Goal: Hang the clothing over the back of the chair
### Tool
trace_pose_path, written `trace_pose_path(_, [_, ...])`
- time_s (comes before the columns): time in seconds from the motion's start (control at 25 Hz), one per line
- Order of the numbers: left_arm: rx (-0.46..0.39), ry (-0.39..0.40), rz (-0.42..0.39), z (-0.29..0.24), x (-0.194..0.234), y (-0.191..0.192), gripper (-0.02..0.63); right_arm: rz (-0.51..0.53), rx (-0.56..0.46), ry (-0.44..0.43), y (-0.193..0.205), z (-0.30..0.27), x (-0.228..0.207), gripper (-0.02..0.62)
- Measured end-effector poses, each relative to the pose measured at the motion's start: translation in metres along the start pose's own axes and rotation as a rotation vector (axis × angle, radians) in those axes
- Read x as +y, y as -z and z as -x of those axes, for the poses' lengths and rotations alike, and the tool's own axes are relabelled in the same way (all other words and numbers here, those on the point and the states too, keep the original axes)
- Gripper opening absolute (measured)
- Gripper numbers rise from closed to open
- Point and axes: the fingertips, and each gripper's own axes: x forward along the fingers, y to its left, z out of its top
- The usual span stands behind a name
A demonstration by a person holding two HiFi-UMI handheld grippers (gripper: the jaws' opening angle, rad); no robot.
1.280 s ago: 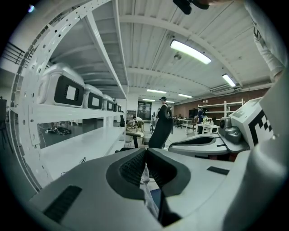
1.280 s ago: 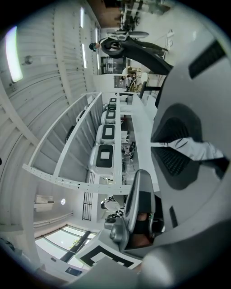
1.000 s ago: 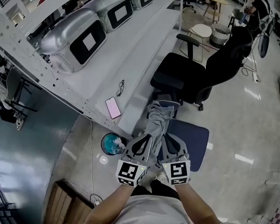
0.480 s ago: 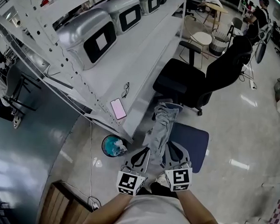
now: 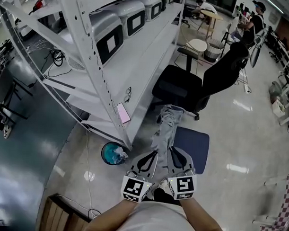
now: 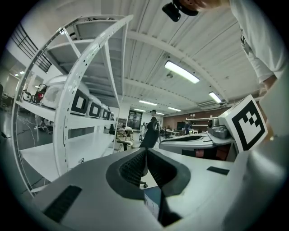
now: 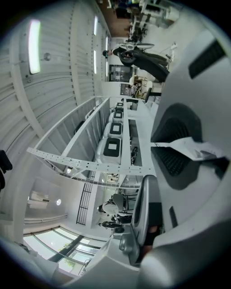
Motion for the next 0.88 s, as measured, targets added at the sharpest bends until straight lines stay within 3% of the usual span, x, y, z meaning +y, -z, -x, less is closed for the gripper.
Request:
trace_pose_path(0.52, [-0.002,0.1,0.039,0.06,-0.024,0.015,0.02,0.005,0.043,0.041,0.005,0.064,0.06,0.037])
trace_pose_path(0.88, [-0.005,0.105,-0.007,0.065,-0.052,0.004,0.02,-0.008,-0.011,0.013,-0.001,0.084,0.057,0.037])
